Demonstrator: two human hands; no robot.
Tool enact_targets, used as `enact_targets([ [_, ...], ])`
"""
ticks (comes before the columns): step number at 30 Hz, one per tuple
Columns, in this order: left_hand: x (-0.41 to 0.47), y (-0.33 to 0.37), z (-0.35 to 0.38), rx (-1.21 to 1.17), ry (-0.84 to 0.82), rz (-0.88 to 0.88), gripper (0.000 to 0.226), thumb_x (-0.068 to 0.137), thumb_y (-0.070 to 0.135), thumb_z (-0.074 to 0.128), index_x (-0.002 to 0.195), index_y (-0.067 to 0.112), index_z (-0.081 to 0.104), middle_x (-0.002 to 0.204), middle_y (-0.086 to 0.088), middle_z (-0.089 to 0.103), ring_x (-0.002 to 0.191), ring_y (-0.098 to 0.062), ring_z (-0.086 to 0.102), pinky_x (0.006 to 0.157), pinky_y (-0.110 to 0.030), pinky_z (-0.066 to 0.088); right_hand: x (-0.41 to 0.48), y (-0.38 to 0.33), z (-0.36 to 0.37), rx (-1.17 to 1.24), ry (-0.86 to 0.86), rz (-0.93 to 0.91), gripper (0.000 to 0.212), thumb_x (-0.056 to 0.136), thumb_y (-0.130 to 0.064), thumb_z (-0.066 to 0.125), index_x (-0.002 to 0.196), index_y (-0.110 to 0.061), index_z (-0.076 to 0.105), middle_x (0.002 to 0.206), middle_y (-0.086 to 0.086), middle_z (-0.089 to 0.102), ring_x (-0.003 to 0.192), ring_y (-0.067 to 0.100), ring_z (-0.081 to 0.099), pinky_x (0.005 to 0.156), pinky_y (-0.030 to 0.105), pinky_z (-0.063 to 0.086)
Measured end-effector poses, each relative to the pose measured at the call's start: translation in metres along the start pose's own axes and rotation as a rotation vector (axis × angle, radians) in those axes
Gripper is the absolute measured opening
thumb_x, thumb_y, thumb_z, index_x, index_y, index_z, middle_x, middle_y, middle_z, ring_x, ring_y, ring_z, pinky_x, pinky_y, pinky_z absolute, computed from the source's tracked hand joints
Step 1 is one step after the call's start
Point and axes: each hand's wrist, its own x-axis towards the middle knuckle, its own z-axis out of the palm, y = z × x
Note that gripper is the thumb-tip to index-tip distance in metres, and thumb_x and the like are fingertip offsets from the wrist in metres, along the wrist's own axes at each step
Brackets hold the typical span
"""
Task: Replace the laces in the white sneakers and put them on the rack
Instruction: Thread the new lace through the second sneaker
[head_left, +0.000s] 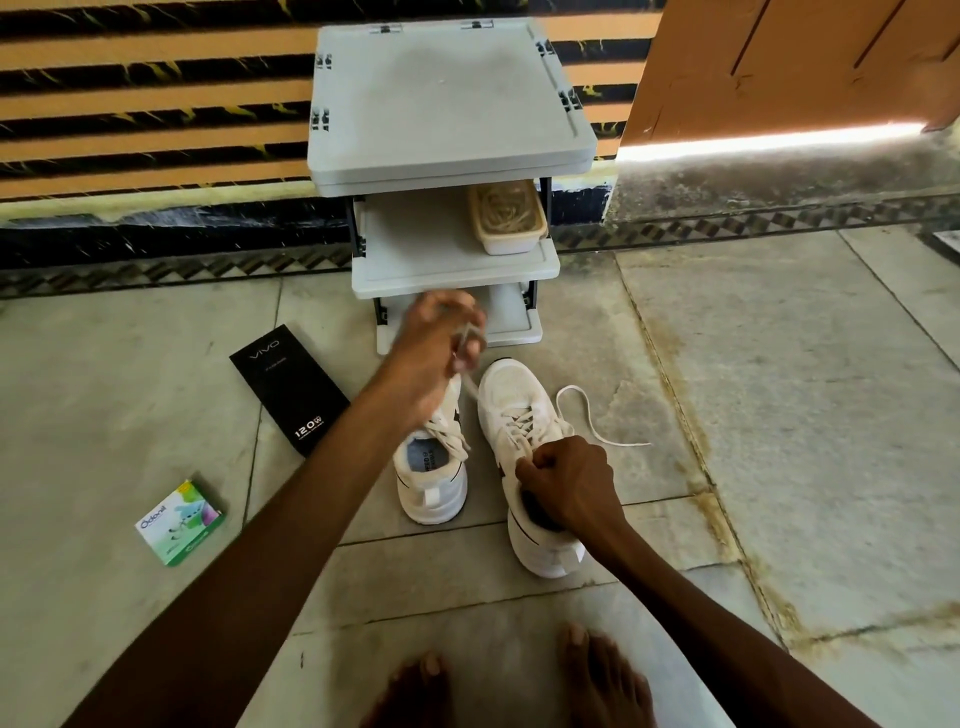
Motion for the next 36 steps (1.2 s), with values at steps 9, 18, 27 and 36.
enact_targets([
  [9,-0.013,-0.084,0.005,1.601,-0.33,-0.025,0.017,0.093,0.015,0.058,0.103,0.005,0.068,0.108,-0.017,0.067,0.099,-0.032,0.064,0.079,-0.035,0.05,-0.001,0.002,0.004,-0.017,0.03,-0.043,0.047,0.087,-0.031,0.062,0.047,-0.014,0.045,0.045,0.0,0.041,0.049,0.013,0.04,0.051,0.026,0.029],
  [18,-0.022,0.0,0.001,0.292,-0.568,-0.076,0.045,0.094,-0.009,0.036,0.071,0.022,0.06,0.061,0.006,0.049,0.05,-0.004,0.037,0.047,-0.014,0.025,-0.003,0.004,0.006,0.0,0.041,-0.051,0.048,0.087,-0.027,0.061,0.046,-0.016,0.039,0.044,-0.002,0.037,0.047,0.014,0.039,0.051,0.026,0.03],
  [27,-0.035,0.02,0.009,0.218,-0.635,0.053,0.015,0.1,0.012,0.05,0.093,0.013,0.063,0.065,0.002,0.052,0.055,-0.007,0.039,0.048,-0.012,0.033,0.002,0.008,0.005,0.002,-0.018,-0.038,0.044,0.089,-0.032,0.064,0.051,-0.013,0.053,0.051,0.001,0.051,0.053,0.015,0.051,0.057,0.024,0.036],
  [36,-0.018,-0.022,-0.008,0.742,-0.174,0.084,0.012,0.096,0.002,0.054,0.092,0.008,0.064,0.072,-0.003,0.068,0.053,-0.003,0.058,0.053,-0.015,0.048,0.01,0.029,-0.035,-0.161,-0.051,-0.203,0.035,0.07,-0.044,0.083,0.095,-0.028,0.065,0.088,-0.011,0.064,0.08,0.008,0.062,0.065,0.023,0.048],
])
